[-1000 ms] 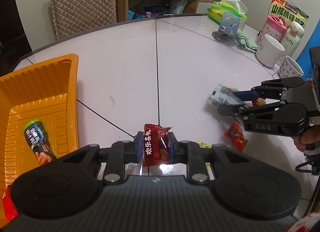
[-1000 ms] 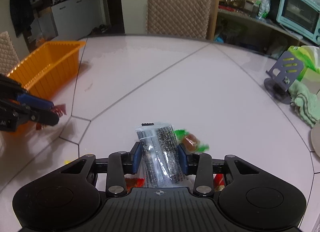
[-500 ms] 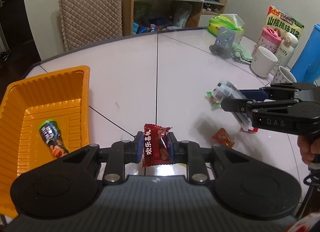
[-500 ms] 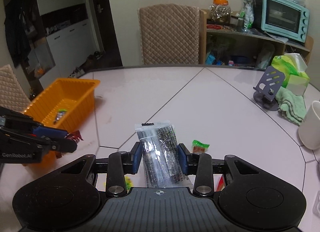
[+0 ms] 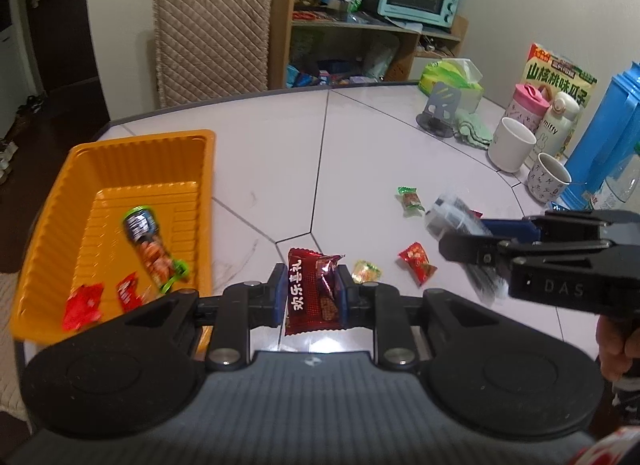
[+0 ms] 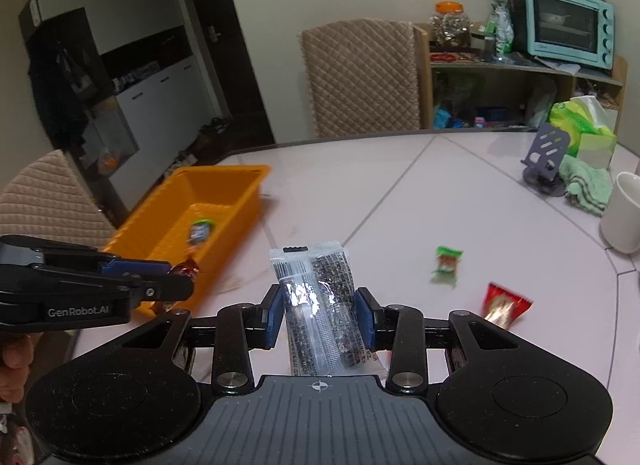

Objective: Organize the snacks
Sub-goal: 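Carry the red candy and clear packet with both tools over the orange tray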

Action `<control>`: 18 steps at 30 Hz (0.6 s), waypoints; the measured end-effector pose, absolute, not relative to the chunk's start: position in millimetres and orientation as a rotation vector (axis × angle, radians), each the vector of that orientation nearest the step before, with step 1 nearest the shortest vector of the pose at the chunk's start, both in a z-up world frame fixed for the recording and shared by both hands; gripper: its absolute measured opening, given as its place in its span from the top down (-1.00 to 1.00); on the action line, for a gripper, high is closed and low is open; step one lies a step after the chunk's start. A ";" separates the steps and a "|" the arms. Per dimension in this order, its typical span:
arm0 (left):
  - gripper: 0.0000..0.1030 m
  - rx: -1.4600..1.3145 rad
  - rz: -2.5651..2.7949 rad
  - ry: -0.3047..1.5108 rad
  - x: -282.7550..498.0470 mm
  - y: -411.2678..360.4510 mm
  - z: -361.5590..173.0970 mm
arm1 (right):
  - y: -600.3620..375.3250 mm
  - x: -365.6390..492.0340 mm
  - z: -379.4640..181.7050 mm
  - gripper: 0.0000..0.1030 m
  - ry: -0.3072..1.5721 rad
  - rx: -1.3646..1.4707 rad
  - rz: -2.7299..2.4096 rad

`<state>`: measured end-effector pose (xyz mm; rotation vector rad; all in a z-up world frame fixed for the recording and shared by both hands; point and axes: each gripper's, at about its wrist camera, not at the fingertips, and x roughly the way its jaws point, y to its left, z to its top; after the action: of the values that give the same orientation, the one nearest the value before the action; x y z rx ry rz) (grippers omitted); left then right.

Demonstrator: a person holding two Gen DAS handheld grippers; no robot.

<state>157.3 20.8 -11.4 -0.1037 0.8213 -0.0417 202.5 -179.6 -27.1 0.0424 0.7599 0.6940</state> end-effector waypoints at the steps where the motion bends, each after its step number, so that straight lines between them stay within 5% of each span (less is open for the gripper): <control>1: 0.57 -0.107 -0.035 0.818 150.2 22.7 -9.4 | -177.0 196.6 -25.6 0.25 0.763 0.046 0.704; 18: 0.57 -0.160 0.108 0.796 85.2 99.1 4.5 | -84.0 136.6 -18.6 0.25 0.844 0.107 0.846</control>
<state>85.2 99.1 4.5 -0.1604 0.7962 0.1079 136.6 -84.0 -18.6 0.1069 0.8443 0.8464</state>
